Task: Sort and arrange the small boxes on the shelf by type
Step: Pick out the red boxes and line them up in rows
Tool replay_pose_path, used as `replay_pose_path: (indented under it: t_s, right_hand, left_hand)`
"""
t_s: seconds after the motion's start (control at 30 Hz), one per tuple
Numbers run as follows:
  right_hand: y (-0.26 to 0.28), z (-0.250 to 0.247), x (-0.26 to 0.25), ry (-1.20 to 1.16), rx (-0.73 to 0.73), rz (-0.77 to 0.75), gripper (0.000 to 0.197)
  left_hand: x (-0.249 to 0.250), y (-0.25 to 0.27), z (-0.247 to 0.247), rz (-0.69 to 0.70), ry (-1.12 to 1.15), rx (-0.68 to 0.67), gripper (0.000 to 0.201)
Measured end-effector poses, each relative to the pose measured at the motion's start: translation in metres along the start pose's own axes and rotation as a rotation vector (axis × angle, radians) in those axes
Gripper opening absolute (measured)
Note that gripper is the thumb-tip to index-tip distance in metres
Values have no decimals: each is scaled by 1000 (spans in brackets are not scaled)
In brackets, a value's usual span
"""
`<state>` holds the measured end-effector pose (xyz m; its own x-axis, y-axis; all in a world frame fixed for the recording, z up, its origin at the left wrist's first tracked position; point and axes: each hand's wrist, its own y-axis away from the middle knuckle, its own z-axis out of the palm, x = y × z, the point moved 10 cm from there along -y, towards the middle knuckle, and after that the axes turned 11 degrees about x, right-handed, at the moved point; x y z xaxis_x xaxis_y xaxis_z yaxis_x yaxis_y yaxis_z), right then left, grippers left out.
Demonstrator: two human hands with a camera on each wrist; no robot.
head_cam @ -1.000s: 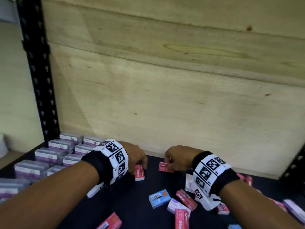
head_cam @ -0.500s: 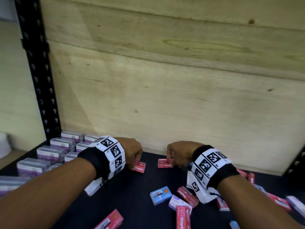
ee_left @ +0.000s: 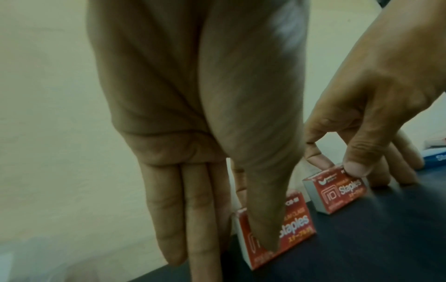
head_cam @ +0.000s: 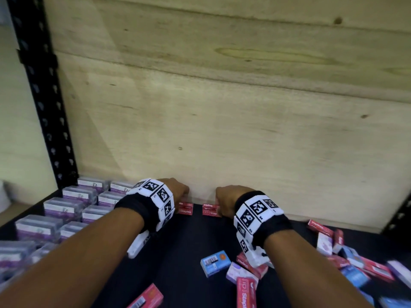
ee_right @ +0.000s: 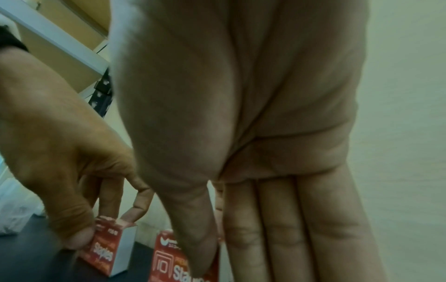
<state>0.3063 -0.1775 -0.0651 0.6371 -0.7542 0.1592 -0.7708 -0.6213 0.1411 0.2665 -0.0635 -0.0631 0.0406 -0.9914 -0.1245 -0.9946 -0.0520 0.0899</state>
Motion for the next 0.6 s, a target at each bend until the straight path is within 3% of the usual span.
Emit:
replay_pose_path:
  t_s: [0.2, 0.6]
  right_hand:
    - [-9, 2, 1, 29, 59, 23, 34]
    - [-12, 0, -10, 30, 59, 14, 39]
  left_hand:
    - [-3, -5, 0, 15, -35, 11, 47]
    - [-12, -16, 1, 26, 57, 92, 34]
